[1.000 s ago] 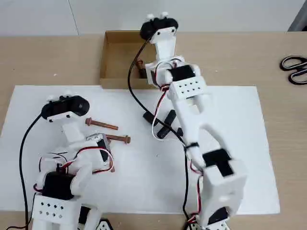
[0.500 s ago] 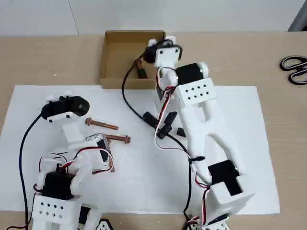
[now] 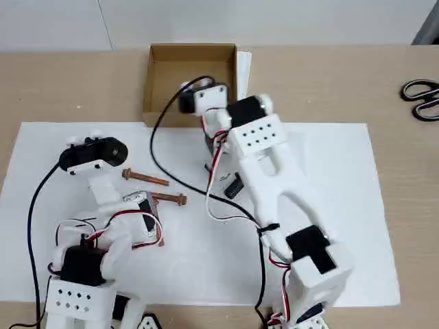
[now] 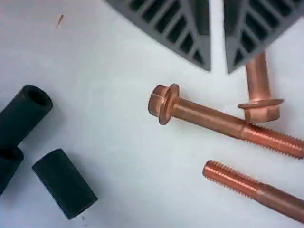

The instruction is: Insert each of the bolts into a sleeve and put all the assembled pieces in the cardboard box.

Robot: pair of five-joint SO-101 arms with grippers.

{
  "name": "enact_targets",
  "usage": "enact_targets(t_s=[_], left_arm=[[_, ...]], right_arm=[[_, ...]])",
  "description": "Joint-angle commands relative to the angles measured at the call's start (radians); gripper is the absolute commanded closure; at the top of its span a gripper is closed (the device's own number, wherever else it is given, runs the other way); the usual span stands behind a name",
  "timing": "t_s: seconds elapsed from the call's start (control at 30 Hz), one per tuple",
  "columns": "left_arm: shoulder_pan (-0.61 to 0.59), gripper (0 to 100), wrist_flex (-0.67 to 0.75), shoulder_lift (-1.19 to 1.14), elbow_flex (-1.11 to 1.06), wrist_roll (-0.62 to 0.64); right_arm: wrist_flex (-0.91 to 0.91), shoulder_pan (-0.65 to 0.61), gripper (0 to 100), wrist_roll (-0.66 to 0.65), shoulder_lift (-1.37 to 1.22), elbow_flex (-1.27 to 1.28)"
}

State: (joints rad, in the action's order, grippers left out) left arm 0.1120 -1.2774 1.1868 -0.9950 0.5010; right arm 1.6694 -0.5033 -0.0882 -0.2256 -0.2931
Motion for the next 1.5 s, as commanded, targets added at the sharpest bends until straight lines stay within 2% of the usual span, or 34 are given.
enact_targets(t_s=[0.0,0.17,0.7,1.1,1.47], left_arm=[[0.003,99,-0.005,0.011,0.047,-0.006],[0.003,99,-0.005,0.011,0.047,-0.006],[-0.002,99,-0.005,0.011,0.045,-0.006],[-0.002,99,-0.005,0.011,0.045,-0.006],[0.000,99,0.000,0.011,0.045,-0.006]], right_arm=[[0.007,-0.042,79.9,-0.035,-0.016,-0.041],[-0.068,-0.056,79.9,-0.091,-0.068,-0.041],[-0.232,-0.030,79.8,-0.153,-0.213,-0.041],[-0.285,0.024,80.0,-0.272,-0.286,-0.043],[-0.332,0.015,80.1,-0.287,-0.297,-0.043]])
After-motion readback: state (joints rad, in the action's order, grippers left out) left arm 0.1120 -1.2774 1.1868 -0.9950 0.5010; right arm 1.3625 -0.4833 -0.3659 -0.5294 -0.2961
